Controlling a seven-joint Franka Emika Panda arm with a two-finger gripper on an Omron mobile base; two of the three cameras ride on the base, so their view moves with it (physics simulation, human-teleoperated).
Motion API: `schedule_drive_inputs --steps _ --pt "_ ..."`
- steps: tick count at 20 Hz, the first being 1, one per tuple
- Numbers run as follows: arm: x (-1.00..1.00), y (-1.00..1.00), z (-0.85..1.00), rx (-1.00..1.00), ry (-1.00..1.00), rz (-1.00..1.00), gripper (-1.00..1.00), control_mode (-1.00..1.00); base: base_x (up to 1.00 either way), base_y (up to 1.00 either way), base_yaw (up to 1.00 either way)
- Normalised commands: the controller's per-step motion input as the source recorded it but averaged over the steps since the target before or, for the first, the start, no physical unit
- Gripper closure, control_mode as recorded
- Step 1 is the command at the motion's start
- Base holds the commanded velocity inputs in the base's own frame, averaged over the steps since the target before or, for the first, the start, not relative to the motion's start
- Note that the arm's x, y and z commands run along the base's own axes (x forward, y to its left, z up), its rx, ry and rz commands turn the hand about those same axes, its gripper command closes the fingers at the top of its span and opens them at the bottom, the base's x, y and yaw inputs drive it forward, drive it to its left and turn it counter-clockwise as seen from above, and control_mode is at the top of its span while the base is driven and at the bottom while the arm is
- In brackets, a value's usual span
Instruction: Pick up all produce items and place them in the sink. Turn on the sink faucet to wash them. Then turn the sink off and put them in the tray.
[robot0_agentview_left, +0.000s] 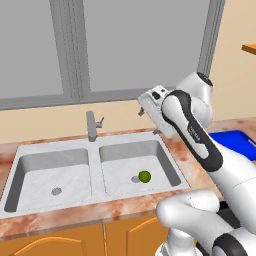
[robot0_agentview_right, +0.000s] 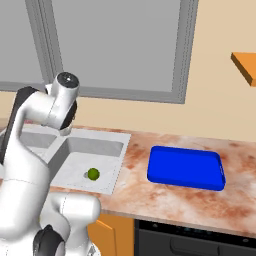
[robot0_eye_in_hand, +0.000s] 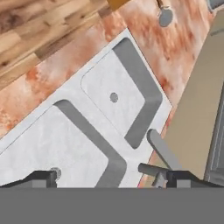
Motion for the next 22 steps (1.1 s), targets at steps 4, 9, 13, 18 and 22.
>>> schedule_drive_inputs --steps 4,9,13,18,22 --pt "-0.24 -0.05 -0.23 0.00 0.03 -0.55 -1.00 -1.00 0.00 0.00 0.00" --pt "-0.04 -0.05 -0.22 0.00 0.04 -0.60 -1.00 -1.00 0.00 0.00 0.00" --pt "0.00 -0.08 -0.21 0.00 0.05 -0.58 -1.00 -1.00 0.00 0.00 0.00" --pt "0.00 -0.13 -0.10 0.03 0.02 -0.55 -1.00 -1.00 0.00 0.00 0.00" --pt "0.02 -0.07 -0.02 0.08 0.00 -0.51 -1.00 -1.00 0.00 0.00 0.00"
